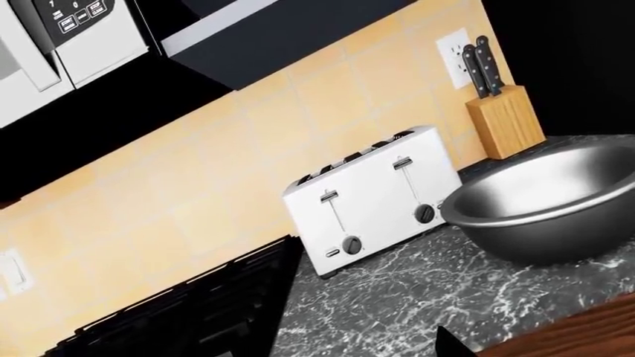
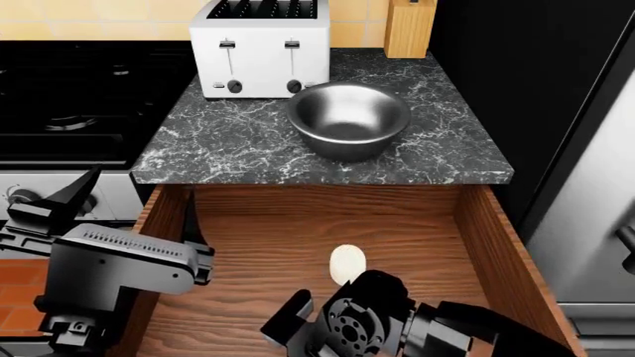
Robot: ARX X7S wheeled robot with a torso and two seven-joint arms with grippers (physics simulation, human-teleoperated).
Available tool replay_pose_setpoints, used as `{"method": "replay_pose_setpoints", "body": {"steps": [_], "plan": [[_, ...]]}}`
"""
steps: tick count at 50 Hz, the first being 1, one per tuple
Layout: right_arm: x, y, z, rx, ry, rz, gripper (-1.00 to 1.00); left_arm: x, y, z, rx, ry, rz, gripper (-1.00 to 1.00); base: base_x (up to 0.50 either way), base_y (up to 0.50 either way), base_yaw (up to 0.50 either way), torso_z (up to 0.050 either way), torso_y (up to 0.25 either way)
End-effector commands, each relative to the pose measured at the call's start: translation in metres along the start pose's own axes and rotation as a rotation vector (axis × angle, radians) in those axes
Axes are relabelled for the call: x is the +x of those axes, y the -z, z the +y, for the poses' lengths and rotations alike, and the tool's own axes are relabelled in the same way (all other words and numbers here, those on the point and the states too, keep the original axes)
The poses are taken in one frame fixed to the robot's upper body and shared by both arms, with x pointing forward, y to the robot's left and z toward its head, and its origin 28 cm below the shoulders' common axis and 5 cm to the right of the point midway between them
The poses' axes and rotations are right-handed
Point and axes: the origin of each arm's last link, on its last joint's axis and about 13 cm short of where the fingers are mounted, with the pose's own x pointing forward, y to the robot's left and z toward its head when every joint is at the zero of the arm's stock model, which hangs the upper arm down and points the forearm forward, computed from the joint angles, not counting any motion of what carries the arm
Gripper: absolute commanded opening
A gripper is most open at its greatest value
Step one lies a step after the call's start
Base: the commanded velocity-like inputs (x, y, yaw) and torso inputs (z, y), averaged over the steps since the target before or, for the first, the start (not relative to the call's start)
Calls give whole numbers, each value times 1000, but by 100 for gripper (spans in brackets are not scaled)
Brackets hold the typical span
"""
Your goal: Place the bar in the bowl and close the drawer.
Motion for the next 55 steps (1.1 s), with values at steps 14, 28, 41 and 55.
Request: {"method": "replay_pose_setpoints", "body": {"steps": [14,28,41,55], "plan": [[2,1,-1,-1,14,5,-100,-1,2,0,1,-3,3,100,0,0,0,0,0],[1,1,-1,-6,24,8,-100,0,2,-1,1,-3,3,100,0,0,0,0,0],[-22,-7,-5,-49,60,-29,-100,1,2,-1,0,0,4,100,0,0,0,0,0],[-51,-6,-1,-64,78,-80,-100,1,0,0,3,1,2,100,0,0,0,0,0]]}}
